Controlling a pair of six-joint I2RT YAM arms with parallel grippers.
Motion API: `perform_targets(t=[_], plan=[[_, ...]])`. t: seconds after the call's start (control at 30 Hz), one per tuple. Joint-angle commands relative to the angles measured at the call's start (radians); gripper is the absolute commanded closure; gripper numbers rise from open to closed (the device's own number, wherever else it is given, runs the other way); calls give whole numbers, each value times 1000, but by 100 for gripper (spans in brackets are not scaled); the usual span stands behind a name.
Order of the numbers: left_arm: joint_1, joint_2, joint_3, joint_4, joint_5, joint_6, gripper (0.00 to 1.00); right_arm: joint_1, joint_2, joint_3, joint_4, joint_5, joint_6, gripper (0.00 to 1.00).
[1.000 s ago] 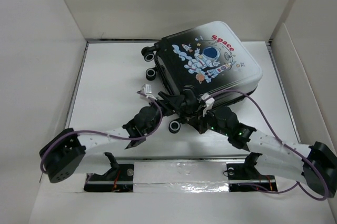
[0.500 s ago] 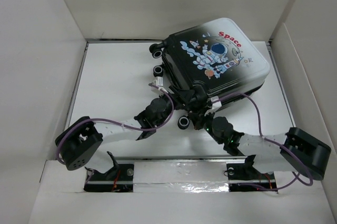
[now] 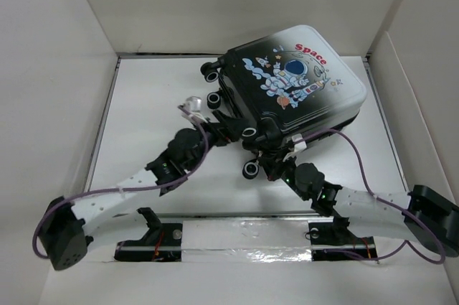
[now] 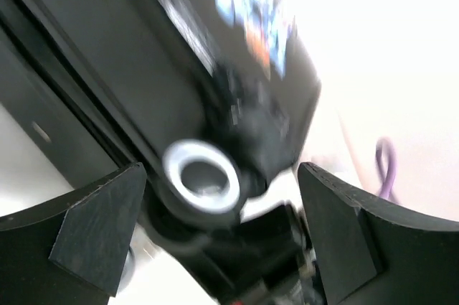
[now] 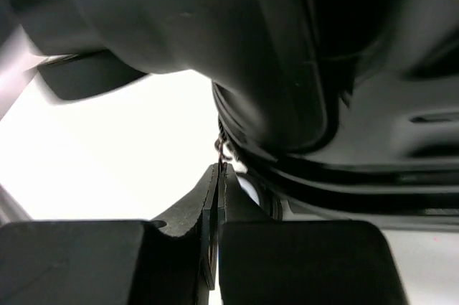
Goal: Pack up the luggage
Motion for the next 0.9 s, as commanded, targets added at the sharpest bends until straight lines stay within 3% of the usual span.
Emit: perform_targets(t=[0.0,0.1,0.13,0.17,0.3,0.43,0.57,0.73,0.77,0.87], plan=[[171,-126,43,-74,31,44,16,17,-112,9,17,-81,23,100],[458,-137,-5,-28,158,9,18,17,-170,-11,-28,-106,26,100],[525,-116,15,-15,294,22,19,17,-183,-11,-58,-118,25,100],[626,-84,47,-13,336,41,21,17,-190,-16,-69,-122,22,100],[743,190,255,-140,485,133,27,17,-215,-30,-94,-135,23,100],[744,361,438,-126,594,280,29,27,-239,-30,-123,-144,28,100],[707,432,527,-143,544,604,21,27,-264,-21,-150,-150,20,100],[716,579,750,-399,545,754,17,27,-273,-14,-169,-165,16,100],[716,591,760,-410,548,763,16,27,-272,-13,-172,-172,14,98],[716,634,813,-429,579,811,15,27,-262,1,-192,-191,14,67]])
